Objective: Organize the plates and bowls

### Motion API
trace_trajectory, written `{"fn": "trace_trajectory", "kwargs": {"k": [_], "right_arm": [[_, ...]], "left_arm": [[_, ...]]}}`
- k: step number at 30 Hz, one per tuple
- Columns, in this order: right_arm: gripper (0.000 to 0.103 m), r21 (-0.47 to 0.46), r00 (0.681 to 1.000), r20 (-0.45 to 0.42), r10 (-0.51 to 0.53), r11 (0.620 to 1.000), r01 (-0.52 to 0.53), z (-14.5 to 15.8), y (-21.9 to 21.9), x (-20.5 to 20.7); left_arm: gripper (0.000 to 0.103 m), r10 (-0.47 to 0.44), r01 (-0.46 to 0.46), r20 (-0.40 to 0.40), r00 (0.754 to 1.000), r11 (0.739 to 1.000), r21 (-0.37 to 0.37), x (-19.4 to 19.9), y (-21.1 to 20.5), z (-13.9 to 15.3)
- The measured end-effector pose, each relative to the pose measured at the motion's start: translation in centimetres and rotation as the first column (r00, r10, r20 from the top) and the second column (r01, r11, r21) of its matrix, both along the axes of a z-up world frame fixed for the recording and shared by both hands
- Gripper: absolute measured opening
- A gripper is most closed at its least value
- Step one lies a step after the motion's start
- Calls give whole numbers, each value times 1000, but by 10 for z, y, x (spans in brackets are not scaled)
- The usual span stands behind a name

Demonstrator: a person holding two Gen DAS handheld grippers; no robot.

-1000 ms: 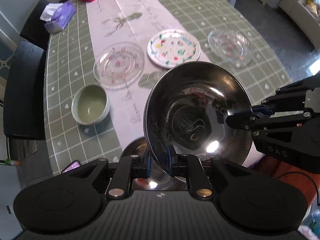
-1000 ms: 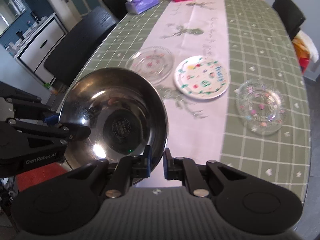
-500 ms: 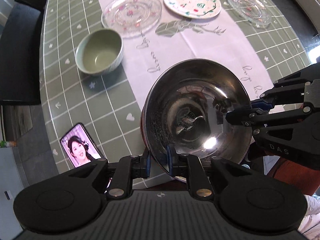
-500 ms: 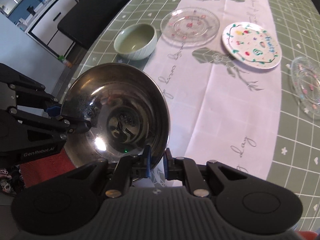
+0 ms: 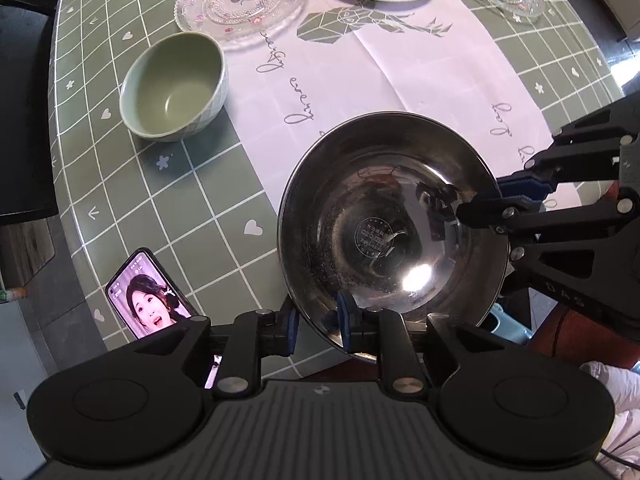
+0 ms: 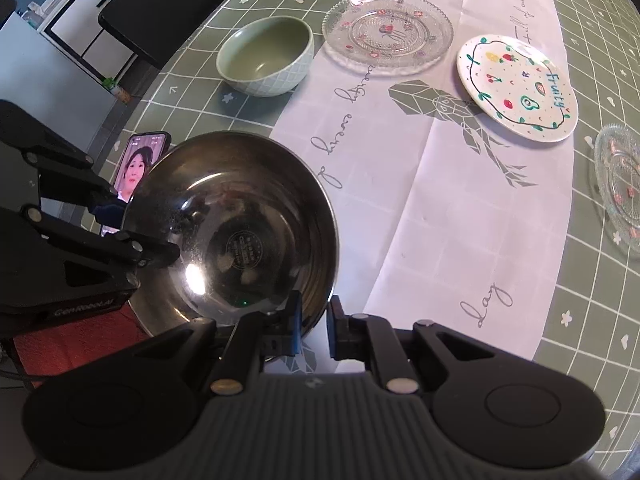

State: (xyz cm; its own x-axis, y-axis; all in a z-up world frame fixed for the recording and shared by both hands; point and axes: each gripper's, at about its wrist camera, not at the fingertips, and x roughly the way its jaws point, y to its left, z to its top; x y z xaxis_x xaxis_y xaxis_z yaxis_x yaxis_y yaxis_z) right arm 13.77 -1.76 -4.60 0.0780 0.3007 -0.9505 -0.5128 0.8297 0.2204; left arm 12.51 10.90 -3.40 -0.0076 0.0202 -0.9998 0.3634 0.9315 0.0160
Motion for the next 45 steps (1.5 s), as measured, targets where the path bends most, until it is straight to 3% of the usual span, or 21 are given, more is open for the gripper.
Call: {"fn": "trace_trajectory", "kwargs": {"k": [11, 21, 31, 33, 36, 37, 38, 42, 45], "right_arm": [[9, -79, 997, 35, 74, 994, -71, 3, 14, -2], [6, -61, 995, 77, 64, 996, -60, 16, 9, -3], [6, -51, 994, 89, 62, 997, -58, 19, 8, -4], [8, -48, 994, 87, 59, 997, -55, 20, 7, -3], [11, -41, 994, 95, 55, 998, -52, 22, 6, -2], [18, -35, 994, 97, 51, 998, -48, 23, 4, -2], [24, -29, 994, 102, 48, 999, -45, 25, 3, -1], [26, 4, 993, 113, 33, 999, -33, 34, -2, 2], [33, 50, 992, 126, 21, 998, -27, 43, -5, 7]], "left_arm": [[22, -7, 7, -20, 1000, 1000, 22, 2, 1, -4], [19, 35, -35, 6, 999, 999, -42, -1, 8, -3], [19, 29, -28, 11, 1000, 999, -38, -1, 7, -5], [21, 15, -15, 12, 1000, 999, -33, -1, 5, -5], [37, -22, 23, 23, 999, 999, -32, -3, 1, -3], [42, -30, 31, 27, 999, 999, -36, -3, 1, -2], [44, -37, 38, 33, 999, 999, -37, -3, 0, 0], [48, -60, 62, 68, 996, 997, -34, -2, -1, 9], [48, -59, 64, 102, 993, 997, -50, 1, 0, 18]]}}
